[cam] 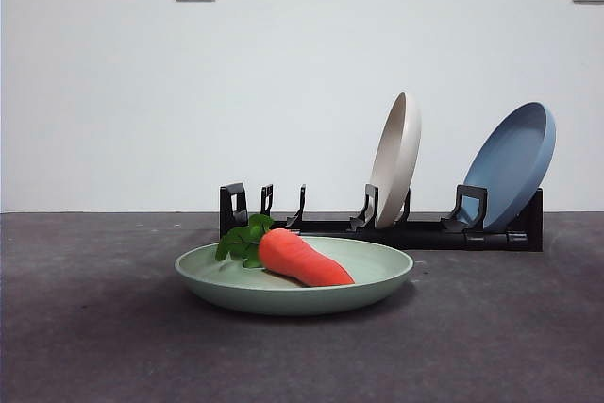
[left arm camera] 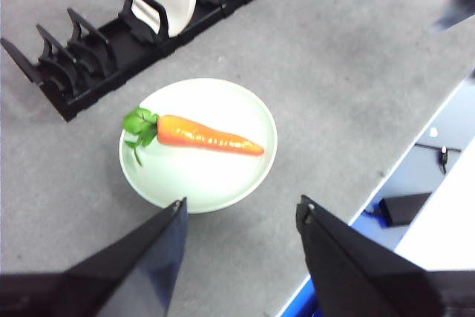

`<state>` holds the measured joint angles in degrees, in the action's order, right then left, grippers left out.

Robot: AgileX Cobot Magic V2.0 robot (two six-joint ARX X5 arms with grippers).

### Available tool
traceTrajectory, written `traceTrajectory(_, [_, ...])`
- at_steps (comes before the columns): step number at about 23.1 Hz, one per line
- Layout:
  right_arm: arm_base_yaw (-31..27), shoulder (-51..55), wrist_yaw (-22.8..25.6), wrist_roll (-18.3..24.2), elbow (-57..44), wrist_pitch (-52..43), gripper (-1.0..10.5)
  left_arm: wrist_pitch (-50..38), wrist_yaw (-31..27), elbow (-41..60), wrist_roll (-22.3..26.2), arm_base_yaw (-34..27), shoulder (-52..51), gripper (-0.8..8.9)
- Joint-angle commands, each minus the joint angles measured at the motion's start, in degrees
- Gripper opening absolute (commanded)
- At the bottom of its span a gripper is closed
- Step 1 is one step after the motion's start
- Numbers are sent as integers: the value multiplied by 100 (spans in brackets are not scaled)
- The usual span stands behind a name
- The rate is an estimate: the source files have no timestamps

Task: Take the green plate from the plate rack,put the plate on the table,take the carrot from the table,put the carrot in the plate

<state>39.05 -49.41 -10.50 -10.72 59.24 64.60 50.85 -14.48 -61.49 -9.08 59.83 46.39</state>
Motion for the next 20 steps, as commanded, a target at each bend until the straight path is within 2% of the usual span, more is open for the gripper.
traceTrajectory(1, [17, 238, -11, 28, -2, 170, 442, 50, 7, 17, -39, 17, -7, 247])
traceTrajectory(3, [17, 402, -9, 28, -2, 302, 306, 107, 39, 17, -39, 17, -7, 200])
traceTrajectory(6, [17, 555, -7, 35, -2, 398, 58, 175, 153, 17, -39, 17, -7, -16])
traceTrajectory(7, [17, 592, -9, 55, -2, 407, -14, 181, 151, 17, -39, 17, -7, -9])
traceTrajectory(20, [13, 643, 13, 70, -2, 404, 6, 192, 118, 17, -35, 17, -7, -2])
